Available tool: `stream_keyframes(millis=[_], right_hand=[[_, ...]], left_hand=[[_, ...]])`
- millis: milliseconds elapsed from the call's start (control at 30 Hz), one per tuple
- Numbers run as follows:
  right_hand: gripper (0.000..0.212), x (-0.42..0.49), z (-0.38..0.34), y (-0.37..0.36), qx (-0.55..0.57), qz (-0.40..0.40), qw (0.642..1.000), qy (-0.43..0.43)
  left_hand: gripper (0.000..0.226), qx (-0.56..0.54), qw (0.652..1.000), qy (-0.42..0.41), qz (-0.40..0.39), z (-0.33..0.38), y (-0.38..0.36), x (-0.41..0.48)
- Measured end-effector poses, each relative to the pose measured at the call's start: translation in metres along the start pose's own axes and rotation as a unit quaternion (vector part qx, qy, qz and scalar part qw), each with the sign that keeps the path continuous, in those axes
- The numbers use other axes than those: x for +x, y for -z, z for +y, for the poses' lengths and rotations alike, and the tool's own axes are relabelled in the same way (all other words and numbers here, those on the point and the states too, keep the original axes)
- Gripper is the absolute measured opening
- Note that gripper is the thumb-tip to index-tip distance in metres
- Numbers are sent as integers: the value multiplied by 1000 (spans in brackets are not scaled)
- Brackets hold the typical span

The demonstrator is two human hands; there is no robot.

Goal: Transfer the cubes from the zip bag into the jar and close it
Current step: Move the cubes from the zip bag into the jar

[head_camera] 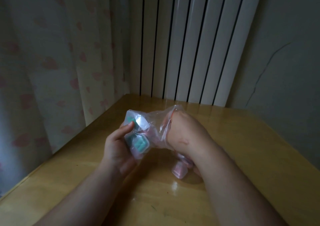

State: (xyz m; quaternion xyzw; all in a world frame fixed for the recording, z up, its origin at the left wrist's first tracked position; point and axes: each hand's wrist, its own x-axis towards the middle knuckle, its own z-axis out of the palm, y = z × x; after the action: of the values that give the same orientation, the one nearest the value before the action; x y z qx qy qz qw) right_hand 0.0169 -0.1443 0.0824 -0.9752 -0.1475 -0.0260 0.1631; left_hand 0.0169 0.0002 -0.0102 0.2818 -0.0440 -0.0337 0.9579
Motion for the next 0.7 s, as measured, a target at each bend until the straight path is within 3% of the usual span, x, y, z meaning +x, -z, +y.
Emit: stream_keyframes(millis=[200, 300, 367, 467, 700], right_hand=[[11, 1, 16, -5, 74, 105, 992, 8], [11, 5, 28, 4, 136, 155, 978, 9], [13, 6, 36, 12, 159, 191, 969, -5], [17, 8, 46, 20, 153, 217, 963, -46], [18, 8, 57, 29, 114, 170, 972, -113]], left_hand=[[110, -21, 999, -20, 33, 1, -2, 1], [75, -33, 997, -32, 65, 2, -2, 2], [64, -54, 995, -32, 84, 3, 0, 3], [61, -63, 993, -29, 97, 3, -1, 4], [61, -48, 993, -33, 103, 0, -1, 4]])
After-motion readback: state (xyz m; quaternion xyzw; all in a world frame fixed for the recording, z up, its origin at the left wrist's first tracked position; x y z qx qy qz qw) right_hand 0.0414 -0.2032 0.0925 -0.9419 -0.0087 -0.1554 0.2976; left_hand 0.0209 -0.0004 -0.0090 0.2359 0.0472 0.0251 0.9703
